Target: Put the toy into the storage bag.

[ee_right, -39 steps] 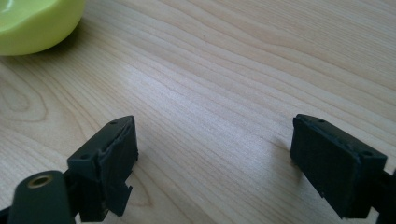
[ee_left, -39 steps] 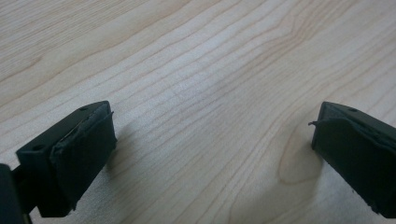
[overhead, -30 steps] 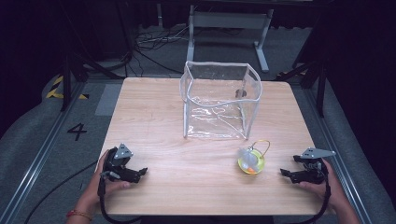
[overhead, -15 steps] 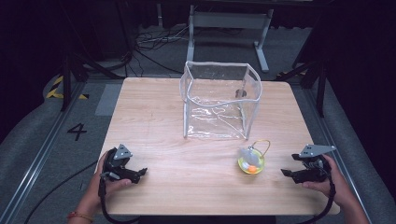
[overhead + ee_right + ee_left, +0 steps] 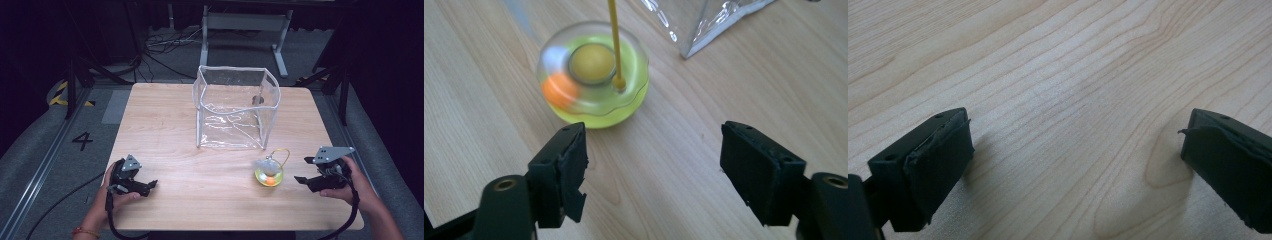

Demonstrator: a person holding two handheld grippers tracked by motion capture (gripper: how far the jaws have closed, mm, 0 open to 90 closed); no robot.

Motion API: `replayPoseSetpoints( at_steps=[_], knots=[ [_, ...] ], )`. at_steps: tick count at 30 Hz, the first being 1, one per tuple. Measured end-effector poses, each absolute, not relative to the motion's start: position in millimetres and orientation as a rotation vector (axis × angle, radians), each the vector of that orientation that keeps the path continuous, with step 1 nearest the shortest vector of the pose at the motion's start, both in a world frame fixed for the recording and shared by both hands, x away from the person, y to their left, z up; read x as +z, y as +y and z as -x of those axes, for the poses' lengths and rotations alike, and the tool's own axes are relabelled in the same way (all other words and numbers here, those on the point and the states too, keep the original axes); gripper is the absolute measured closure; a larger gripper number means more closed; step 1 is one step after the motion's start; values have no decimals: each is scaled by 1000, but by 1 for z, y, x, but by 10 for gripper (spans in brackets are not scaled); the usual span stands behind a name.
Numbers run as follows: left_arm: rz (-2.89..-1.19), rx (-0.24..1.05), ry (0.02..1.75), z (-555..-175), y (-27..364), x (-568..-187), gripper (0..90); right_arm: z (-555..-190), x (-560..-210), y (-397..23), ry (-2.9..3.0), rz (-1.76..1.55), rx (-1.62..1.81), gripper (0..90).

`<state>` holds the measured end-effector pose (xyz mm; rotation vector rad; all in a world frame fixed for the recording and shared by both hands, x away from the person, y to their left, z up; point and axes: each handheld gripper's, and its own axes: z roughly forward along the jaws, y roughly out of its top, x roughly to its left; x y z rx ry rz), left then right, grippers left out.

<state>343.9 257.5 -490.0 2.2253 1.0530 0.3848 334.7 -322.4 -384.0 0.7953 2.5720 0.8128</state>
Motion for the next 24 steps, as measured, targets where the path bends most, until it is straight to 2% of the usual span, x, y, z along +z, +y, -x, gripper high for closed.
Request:
replayPoseSetpoints(
  at_steps=[10, 24],
  knots=[
    [-2226, 385, 1054, -344, 257, -490, 5, -343, -362, -309, 2587, -771, 809, 306],
    [-2226, 385, 1054, -344, 257, -490, 5, -349, -338, -283, 2644, -681, 777, 380]
  ],
)
